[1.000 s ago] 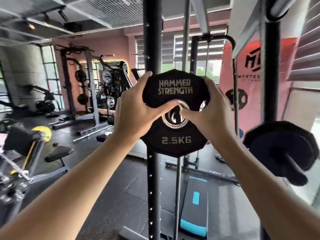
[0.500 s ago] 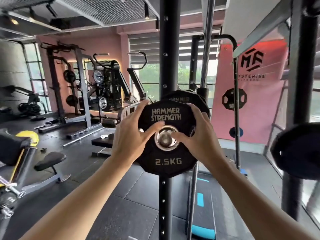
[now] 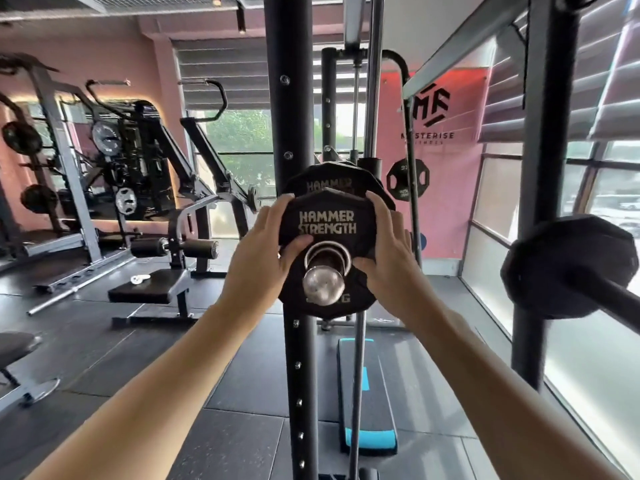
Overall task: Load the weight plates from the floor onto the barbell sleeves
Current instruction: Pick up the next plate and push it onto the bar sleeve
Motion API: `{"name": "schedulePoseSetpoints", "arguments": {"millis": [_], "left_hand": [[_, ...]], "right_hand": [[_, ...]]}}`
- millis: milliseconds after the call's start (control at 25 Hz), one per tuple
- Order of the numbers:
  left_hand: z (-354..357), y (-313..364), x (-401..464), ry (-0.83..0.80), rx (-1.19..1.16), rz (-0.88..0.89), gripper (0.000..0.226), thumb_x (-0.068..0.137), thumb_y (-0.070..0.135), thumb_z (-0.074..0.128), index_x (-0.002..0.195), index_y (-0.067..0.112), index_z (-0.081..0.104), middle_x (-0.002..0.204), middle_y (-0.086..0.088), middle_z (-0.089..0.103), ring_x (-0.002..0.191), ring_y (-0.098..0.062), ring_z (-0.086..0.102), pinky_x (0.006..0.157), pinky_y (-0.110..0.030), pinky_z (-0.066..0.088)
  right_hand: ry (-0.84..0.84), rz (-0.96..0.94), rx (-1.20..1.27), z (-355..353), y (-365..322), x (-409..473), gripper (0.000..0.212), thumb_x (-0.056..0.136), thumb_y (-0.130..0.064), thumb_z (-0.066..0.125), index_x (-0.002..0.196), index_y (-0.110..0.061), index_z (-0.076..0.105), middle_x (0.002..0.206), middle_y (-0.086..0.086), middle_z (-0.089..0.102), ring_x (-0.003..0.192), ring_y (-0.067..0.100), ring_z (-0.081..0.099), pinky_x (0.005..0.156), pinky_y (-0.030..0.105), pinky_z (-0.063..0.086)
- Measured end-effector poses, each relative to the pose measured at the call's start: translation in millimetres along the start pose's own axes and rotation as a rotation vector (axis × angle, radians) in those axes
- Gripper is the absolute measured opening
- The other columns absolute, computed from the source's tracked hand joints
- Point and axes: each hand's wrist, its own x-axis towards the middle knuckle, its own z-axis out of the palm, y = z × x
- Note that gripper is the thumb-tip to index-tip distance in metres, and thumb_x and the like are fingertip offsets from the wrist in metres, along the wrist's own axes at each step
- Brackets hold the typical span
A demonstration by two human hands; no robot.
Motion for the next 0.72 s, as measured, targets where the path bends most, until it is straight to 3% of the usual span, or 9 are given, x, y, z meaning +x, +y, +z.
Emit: {"name": "schedulePoseSetpoints", "arguments": {"millis": [80,160,240,320,520,720], "left_hand": [[7.1,-10.9,20.9,-0.166,0.084,0.027,0.088,0.086,0.023,0.073,0.155,0.011,0.02,0.154,-0.01,0.031,0.139,-0.027,0.037,0.114,-0.048,0.038],[17.2,-15.5,35.7,-0.268,0.148,0.033,0.111,0.078,0.019,0.083,0.158,0.012,0.006,0.163,-0.007,0.012,0.147,-0.026,0.023,0.117,-0.046,0.033],[33.2,-12.3,41.8,-0.225,0.21,0.106,0.107,0.082,0.026,0.078,0.159,0.019,0.003,0.162,-0.007,0.014,0.144,-0.03,0.027,0.111,-0.049,0.041],[48.3,-13.4,45.6,-0.14,0.277,0.14,0.099,0.087,0.028,0.07,0.158,0.025,0.002,0.157,-0.01,0.022,0.137,-0.034,0.034,0.101,-0.055,0.049],[71.1,-26.6,56.5,-0.105,0.279,0.069,0.096,0.091,0.037,0.066,0.158,0.031,-0.003,0.156,-0.017,0.026,0.14,-0.042,0.033,0.108,-0.06,0.041],[77.8,-25.5,61.6,-0.093,0.296,0.035,0.082,0.093,0.044,0.049,0.157,0.031,0.001,0.154,-0.019,0.028,0.138,-0.043,0.034,0.109,-0.063,0.038]], "right_hand": [[0.003,0.025,-0.143,14.7,11.4,13.0,0.116,0.075,0.011,0.07,0.159,-0.017,-0.005,0.151,0.006,0.02,0.136,0.03,0.029,0.111,0.042,0.036],[0.032,0.034,-0.242,29.1,19.1,23.8,0.131,0.071,-0.007,0.084,0.157,-0.019,-0.015,0.16,0.008,0.007,0.142,0.037,0.021,0.115,0.053,0.033],[0.059,0.021,-0.291,40.2,22.4,29.3,0.135,0.069,-0.024,0.088,0.156,-0.026,-0.016,0.164,0.007,-0.003,0.148,0.043,0.012,0.116,0.061,0.026],[0.099,-0.013,-0.323,48.3,27.8,35.1,0.131,0.07,-0.023,0.086,0.157,-0.027,-0.011,0.164,0.009,-0.002,0.148,0.045,0.012,0.115,0.063,0.029],[0.152,-0.053,-0.333,55.5,50.0,56.2,0.13,0.068,-0.021,0.09,0.159,-0.027,-0.003,0.161,0.01,0.009,0.143,0.041,0.024,0.109,0.058,0.04],[0.142,-0.054,-0.316,62.1,55.1,61.4,0.122,0.075,-0.02,0.084,0.158,-0.029,-0.005,0.162,0.013,0.008,0.146,0.042,0.017,0.111,0.064,0.034]]}}
